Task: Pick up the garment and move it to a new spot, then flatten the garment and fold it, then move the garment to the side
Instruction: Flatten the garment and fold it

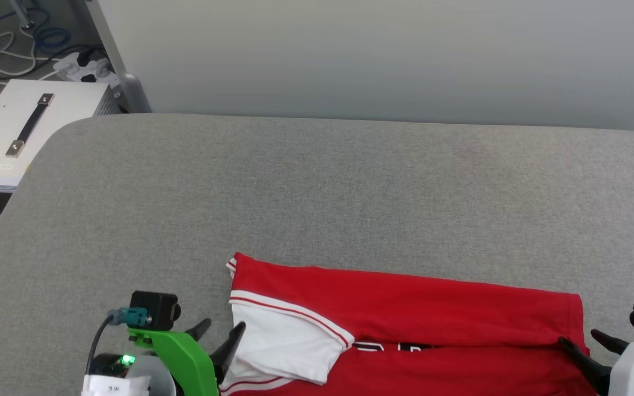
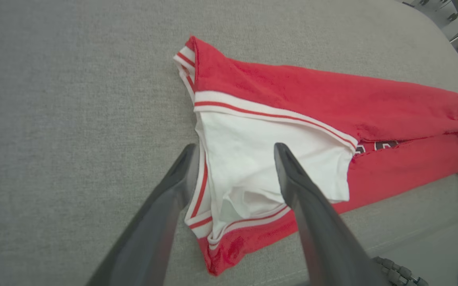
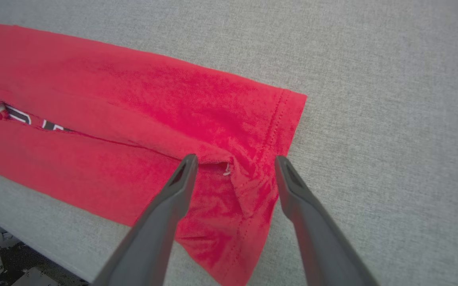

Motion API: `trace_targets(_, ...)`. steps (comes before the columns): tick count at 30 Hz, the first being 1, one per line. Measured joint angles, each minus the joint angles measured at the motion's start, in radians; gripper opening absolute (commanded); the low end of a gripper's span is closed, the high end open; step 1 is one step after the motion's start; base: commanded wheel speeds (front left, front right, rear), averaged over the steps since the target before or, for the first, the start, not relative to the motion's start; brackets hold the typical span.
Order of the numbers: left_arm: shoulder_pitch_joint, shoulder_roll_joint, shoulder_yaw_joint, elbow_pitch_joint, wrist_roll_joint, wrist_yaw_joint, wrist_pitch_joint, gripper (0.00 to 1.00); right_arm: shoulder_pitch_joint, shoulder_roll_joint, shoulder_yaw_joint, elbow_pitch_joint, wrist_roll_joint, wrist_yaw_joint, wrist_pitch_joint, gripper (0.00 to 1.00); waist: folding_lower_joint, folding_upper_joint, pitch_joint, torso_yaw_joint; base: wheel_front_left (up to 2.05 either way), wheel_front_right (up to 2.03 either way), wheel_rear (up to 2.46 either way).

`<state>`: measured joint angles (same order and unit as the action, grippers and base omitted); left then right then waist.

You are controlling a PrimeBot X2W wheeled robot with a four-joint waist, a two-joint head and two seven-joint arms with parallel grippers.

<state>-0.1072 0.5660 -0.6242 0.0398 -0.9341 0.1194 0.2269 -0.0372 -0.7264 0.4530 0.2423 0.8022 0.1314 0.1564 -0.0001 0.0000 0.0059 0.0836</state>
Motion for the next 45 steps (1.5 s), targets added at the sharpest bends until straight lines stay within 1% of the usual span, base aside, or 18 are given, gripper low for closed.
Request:
trace_targets(2,-0.002,0.004,0.013,-0.021,0.065,0.011,-0.073,1.00,0.014,0.009,-0.045,-0.015,0.031,0.000,0.052,1.00,0.0000,0.0000,-0.011,-0.003,0.00,0.00,0.00)
trace_targets(3,-0.003,-0.006,0.026,-0.043,0.099,0.011,-0.164,1.00,0.038,0.031,-0.112,-0.045,0.051,0.000,0.141,1.00,0.0000,0.0000,-0.017,-0.007,0.00,0.00,0.00)
trace_targets(4,-0.013,-0.026,0.033,-0.052,0.150,-0.011,-0.280,1.00,0.051,0.071,-0.234,-0.074,0.027,0.000,0.249,1.00,0.0000,0.0000,-0.007,-0.005,0.00,0.00,0.00)
trace_targets(8,-0.033,-0.057,0.048,-0.053,0.205,-0.020,-0.415,1.00,0.051,0.146,-0.367,-0.095,-0.036,0.000,0.347,1.00,0.0000,0.0000,0.009,0.002,0.00,0.00,0.00)
trace_targets(11,-0.048,-0.090,0.051,-0.053,0.235,-0.032,-0.459,1.00,0.051,0.207,-0.457,-0.103,-0.094,0.000,0.428,1.00,0.0000,0.0000,0.023,0.011,0.00,0.00,0.00)
trace_targets(15,-0.063,-0.110,0.065,-0.040,0.313,-0.043,-0.481,1.00,0.050,0.297,-0.556,-0.123,-0.146,0.000,0.534,1.00,0.0000,0.0000,0.045,0.024,0.00,0.00,0.00)
trace_targets(17,-0.064,-0.129,0.090,-0.041,0.361,-0.046,-0.482,1.00,0.049,0.336,-0.605,-0.129,-0.174,0.000,0.574,1.00,0.0000,0.0000,0.054,0.031,0.00,0.00,0.00)
trace_targets(20,-0.061,-0.172,0.156,-0.060,0.445,-0.066,-0.483,1.00,0.046,0.391,-0.666,-0.143,-0.217,0.000,0.618,1.00,0.0000,0.0000,0.070,0.043,0.00,0.00,0.00)
trace_targets(24,-0.031,-0.219,0.229,-0.049,0.513,-0.098,-0.483,1.00,0.041,0.428,-0.702,-0.151,-0.277,0.000,0.642,1.00,0.0000,0.0000,0.090,0.055,0.00,0.00,0.00)
trace_targets(30,0.017,-0.296,0.305,-0.017,0.595,-0.178,-0.483,1.00,0.041,0.469,-0.729,-0.130,-0.318,0.000,0.652,1.00,0.0000,0.0000,0.116,0.068,0.00,0.00,0.00)
trace_targets(33,0.024,-0.324,0.337,-0.007,0.617,-0.206,-0.483,1.00,0.040,0.475,-0.733,-0.118,-0.323,0.000,0.653,1.00,0.0001,0.0000,0.127,0.072,0.00,0.00,0.00)
trace_targets(37,0.024,-0.351,0.373,0.000,0.644,-0.230,-0.483,1.00,0.038,0.489,-0.731,-0.102,-0.323,0.000,0.653,1.00,0.0000,0.0000,0.144,0.075,0.00,0.00,0.00)
trace_targets(45,0.022,-0.372,0.404,0.011,0.666,-0.243,-0.483,1.00,0.028,0.501,-0.666,-0.076,-0.294,-0.003,0.628,1.00,0.0000,-0.0001,0.170,0.074,0.00,0.00,0.00)
